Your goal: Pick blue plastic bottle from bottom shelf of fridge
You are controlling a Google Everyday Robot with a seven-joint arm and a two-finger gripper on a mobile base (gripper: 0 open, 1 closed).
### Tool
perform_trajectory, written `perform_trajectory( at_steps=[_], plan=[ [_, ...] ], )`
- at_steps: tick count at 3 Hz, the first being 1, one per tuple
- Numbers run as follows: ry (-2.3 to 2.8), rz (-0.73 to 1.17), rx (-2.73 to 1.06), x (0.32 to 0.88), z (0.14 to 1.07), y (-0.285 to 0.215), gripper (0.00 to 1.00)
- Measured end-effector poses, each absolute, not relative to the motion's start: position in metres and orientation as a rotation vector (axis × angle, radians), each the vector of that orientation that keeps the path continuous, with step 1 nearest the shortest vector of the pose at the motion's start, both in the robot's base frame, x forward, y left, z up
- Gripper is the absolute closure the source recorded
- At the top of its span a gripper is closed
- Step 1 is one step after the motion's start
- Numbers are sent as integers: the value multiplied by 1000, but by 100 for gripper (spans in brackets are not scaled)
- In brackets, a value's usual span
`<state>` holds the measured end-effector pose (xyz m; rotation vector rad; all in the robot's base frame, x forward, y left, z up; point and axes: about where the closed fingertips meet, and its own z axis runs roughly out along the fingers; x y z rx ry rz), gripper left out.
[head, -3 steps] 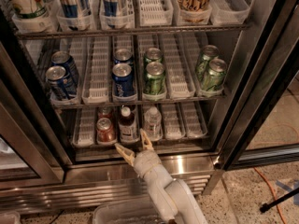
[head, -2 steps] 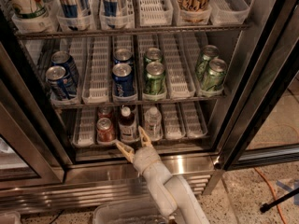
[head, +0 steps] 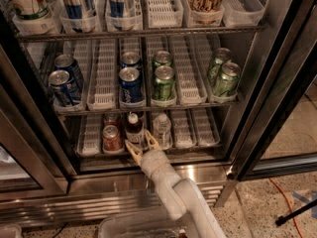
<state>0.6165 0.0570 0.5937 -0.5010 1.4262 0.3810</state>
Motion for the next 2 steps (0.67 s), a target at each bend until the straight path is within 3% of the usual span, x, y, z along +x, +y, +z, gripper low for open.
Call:
perform_trajectory(
  at_steps=[2],
  plan=[
    [1426, 388, -527, 636, 594, 64, 36]
  ],
)
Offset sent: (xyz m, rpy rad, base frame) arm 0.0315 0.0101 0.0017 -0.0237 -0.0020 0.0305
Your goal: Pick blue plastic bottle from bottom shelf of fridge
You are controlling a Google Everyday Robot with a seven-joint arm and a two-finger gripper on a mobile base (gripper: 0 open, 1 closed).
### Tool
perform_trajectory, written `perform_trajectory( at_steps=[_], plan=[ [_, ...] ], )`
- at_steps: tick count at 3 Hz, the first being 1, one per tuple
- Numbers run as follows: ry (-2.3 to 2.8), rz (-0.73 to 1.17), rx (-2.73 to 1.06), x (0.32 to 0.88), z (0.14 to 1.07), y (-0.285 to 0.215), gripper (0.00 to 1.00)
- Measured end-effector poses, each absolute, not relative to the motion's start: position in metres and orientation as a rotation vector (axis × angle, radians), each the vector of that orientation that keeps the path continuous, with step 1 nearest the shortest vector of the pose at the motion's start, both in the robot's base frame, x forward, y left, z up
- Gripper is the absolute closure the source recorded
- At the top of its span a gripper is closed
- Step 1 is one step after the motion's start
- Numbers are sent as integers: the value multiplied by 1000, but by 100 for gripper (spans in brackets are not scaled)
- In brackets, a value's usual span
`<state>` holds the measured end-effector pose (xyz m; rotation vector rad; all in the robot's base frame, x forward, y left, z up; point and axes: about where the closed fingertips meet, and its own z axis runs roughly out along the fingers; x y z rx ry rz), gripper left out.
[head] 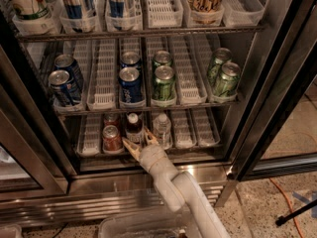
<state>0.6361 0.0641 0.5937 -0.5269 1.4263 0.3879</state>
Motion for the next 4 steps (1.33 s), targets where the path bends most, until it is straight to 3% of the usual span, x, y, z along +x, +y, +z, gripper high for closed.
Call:
perform_trajectory(
  at_steps=[1, 2, 4],
  plan=[
    [1427, 389, -541, 646, 594, 70, 34],
    [1427, 389, -541, 647, 594, 70, 52],
    [1427, 389, -541, 647, 594, 70, 98]
  ],
)
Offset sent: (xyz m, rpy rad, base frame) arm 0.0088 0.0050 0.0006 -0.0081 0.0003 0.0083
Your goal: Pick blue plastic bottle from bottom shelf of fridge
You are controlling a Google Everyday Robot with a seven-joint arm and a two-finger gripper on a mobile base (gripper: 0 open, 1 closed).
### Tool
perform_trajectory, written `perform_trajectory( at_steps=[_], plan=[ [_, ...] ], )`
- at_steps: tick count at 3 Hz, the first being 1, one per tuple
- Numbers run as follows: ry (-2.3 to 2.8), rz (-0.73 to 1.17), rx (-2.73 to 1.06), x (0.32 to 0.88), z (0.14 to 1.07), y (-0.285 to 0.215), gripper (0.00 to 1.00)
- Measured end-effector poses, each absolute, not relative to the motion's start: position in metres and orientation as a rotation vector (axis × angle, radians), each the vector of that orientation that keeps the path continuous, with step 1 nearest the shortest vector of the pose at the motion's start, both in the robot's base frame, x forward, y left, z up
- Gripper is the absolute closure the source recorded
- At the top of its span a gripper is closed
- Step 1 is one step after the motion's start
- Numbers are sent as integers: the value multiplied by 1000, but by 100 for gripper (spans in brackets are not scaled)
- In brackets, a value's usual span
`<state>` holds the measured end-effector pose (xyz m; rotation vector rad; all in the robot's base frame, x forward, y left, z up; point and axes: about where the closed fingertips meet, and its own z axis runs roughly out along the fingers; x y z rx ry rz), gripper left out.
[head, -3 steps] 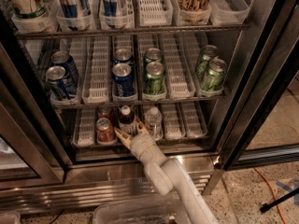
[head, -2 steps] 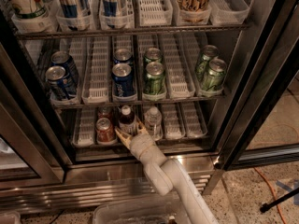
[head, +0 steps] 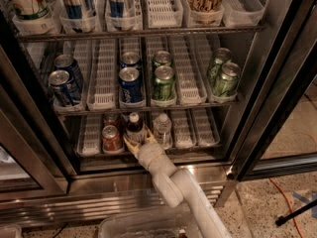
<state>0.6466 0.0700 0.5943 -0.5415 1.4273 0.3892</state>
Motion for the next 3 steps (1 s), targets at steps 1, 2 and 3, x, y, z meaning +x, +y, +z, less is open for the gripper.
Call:
perform_trajectory(
  at_steps=[1, 2, 3],
  plan=[
    [1427, 389, -541, 647, 594, 70, 100],
    [1379, 384, -540, 645, 597, 72, 100],
    [1310, 356, -525, 641, 603, 71, 100]
  ],
)
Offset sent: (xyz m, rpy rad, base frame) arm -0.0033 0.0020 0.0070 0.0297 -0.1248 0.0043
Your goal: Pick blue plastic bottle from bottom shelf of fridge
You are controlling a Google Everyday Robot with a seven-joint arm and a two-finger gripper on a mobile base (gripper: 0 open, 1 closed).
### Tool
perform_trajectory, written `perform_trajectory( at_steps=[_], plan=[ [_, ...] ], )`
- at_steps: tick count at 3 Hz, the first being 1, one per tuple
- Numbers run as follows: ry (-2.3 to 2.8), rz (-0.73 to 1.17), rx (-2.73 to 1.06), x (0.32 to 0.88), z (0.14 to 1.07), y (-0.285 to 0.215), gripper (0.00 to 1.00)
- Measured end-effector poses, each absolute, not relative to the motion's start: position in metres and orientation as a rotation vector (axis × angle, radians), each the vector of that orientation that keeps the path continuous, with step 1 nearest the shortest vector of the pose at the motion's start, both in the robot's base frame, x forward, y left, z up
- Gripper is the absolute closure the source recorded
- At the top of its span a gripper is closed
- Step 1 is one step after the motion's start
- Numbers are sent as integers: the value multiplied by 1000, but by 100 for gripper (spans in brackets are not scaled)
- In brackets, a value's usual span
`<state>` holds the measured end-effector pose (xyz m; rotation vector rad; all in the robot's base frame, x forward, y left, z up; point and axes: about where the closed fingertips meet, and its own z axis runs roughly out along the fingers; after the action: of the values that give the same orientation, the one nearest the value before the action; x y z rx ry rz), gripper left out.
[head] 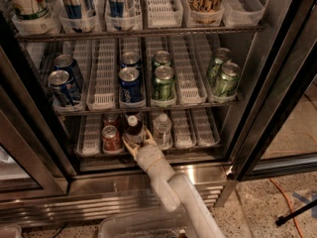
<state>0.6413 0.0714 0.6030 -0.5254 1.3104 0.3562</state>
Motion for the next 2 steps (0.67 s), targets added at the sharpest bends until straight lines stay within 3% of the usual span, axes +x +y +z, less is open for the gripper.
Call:
perform_trajectory(
  at_steps=[2],
  plan=[
    [1202, 281, -567, 629, 636, 68, 100]
  ],
)
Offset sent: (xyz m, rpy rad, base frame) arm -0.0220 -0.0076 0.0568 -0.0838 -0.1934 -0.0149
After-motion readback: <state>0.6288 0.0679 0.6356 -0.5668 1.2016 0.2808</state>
